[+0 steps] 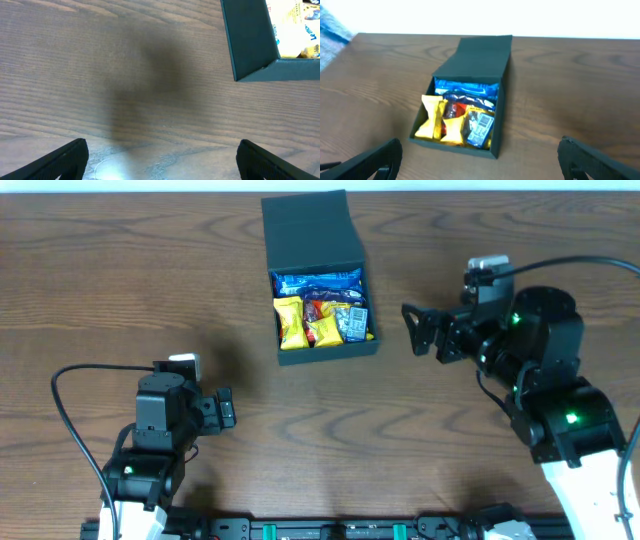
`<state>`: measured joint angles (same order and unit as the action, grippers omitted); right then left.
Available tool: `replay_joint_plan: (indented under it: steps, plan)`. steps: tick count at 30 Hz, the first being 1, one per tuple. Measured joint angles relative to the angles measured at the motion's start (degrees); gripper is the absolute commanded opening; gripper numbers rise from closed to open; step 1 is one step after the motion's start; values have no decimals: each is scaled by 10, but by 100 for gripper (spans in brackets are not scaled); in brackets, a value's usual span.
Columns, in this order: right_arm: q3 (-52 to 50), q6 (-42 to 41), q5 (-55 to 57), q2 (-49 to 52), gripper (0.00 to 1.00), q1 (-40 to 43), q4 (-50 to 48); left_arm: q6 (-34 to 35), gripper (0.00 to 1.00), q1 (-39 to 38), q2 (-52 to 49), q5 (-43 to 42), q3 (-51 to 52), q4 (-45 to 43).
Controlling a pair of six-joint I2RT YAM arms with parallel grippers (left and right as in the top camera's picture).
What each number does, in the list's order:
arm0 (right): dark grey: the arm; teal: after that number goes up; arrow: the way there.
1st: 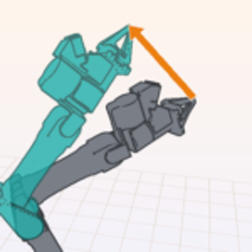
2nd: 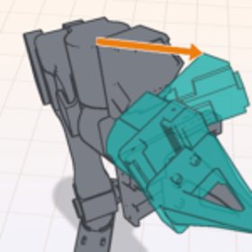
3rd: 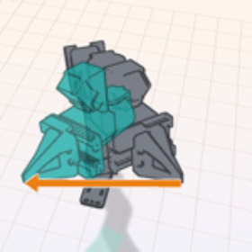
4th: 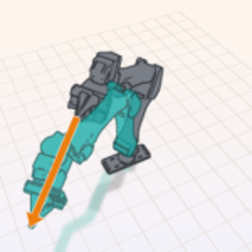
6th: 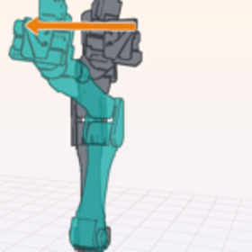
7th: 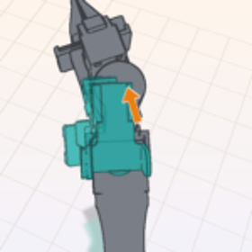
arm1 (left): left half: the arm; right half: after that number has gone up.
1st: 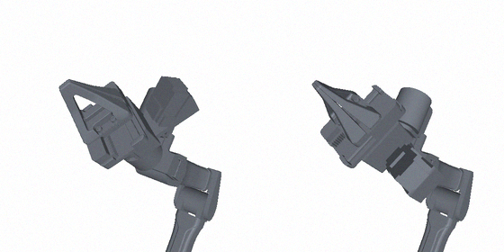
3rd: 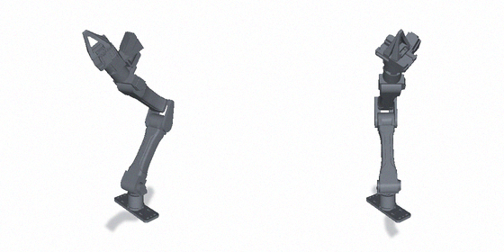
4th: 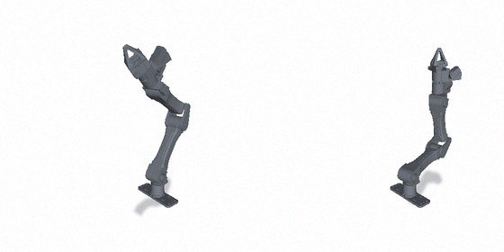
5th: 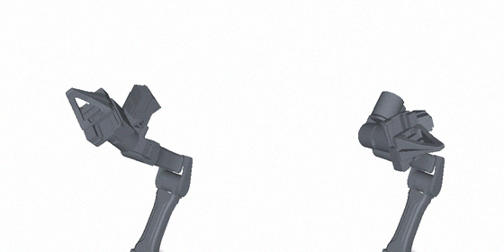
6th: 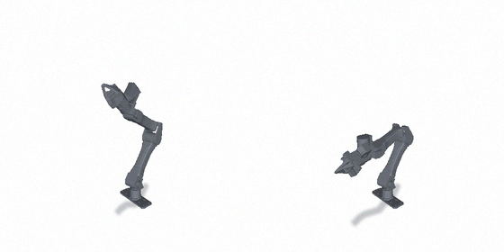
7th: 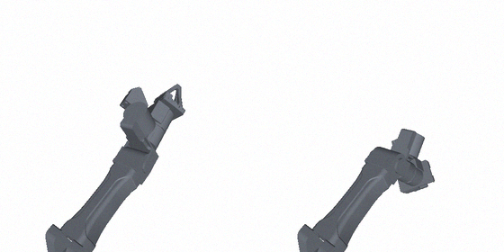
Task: Pack container
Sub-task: 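Move the right gripper over the box's front right corner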
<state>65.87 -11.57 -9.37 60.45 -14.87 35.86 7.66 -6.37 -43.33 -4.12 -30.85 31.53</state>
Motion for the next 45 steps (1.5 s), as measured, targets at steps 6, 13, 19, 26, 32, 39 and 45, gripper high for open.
replay_joint_plan:
  steps: [6, 13, 19, 26, 32, 39, 45]
  plan:
    - [67, 5, 37, 87, 99, -21, 64, 0, 95, 0, 0, 0, 0, -1]
    - [176, 15, -2, 227, 1, -25, 176, 0, 95, 0, 0, 0, 0, 0]
    - [278, -14, -51, 332, 1, -25, 206, 0, 95, 0, 0, 0, 0, 0]
    - [302, -87, -115, 409, 1, -54, 161, 0, 95, 0, 0, 0, 0, 0]
    - [302, -127, -162, 446, 1, -121, 122, 0, 95, 0, 0, 0, 0, 0]
    - [304, -156, -153, 522, 1, -170, 109, 0, 95, 0, 0, 0, 0, 0]
    - [304, -167, -133, 574, 1, -187, 130, 0, 95, 0, 0, 0, 0, 0]
